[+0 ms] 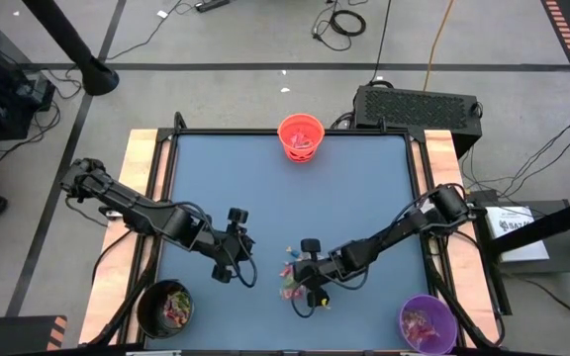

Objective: Sort candy by brand, put in halloween buckets
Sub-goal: Put the small green gummy into the purple bucket

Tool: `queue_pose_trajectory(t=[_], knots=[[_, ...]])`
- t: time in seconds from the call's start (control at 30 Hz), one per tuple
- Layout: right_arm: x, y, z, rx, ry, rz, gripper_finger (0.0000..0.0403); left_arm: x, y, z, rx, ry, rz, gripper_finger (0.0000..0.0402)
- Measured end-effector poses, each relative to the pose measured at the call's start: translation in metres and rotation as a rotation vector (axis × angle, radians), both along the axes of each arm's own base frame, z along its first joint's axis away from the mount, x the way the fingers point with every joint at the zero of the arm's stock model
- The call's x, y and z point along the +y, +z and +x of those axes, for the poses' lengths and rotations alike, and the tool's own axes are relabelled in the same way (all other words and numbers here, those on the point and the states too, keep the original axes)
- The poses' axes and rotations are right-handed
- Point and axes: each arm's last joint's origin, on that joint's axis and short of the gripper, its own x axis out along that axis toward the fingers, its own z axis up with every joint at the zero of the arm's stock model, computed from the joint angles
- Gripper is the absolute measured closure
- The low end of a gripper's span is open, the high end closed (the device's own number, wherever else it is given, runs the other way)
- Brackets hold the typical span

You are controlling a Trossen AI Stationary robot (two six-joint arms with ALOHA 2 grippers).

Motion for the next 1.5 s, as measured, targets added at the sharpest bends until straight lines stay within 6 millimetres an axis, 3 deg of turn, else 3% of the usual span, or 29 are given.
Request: queue_pose_trajectory(t=[0.27, 0.43, 0.67, 0.8, 0.9, 1.1, 1.23, 1.5], knots=[[0.008, 0.029, 0.001, -0.093, 0.008, -0.028, 0.0403, 0.000, 0.000, 0.000, 0.001, -0.003, 0.003, 0.0259], [0.013, 0.055, -0.009, -0.185, -0.028, -0.121, 0.0403, 0.000, 0.000, 0.000, 0.003, -0.003, 0.003, 0.0259], [0.010, 0.117, -0.043, -0.401, -0.278, -0.517, 0.0403, 0.000, 0.000, 0.000, -0.004, -0.003, 0.001, 0.0259], [0.014, 0.141, -0.057, -0.452, -0.304, -0.749, 0.0402, 0.000, 0.000, 0.000, -0.004, -0.002, 0.002, 0.0259], [0.013, 0.155, -0.062, -0.477, -0.320, -0.810, 0.0402, 0.000, 0.000, 0.000, -0.004, -0.002, 0.002, 0.0259], [0.011, 0.162, -0.066, -0.512, -0.327, -0.697, 0.0402, 0.000, 0.000, 0.000, -0.005, -0.002, 0.002, 0.0259], [0.014, 0.169, -0.080, -0.528, -0.299, -0.567, 0.0402, 0.000, 0.001, 0.001, -0.012, -0.001, -0.001, 0.0259], [0.016, 0.202, -0.151, -0.543, -0.269, -0.260, 0.0402, -0.001, 0.002, 0.002, -0.029, -0.001, -0.008, 0.0259]])
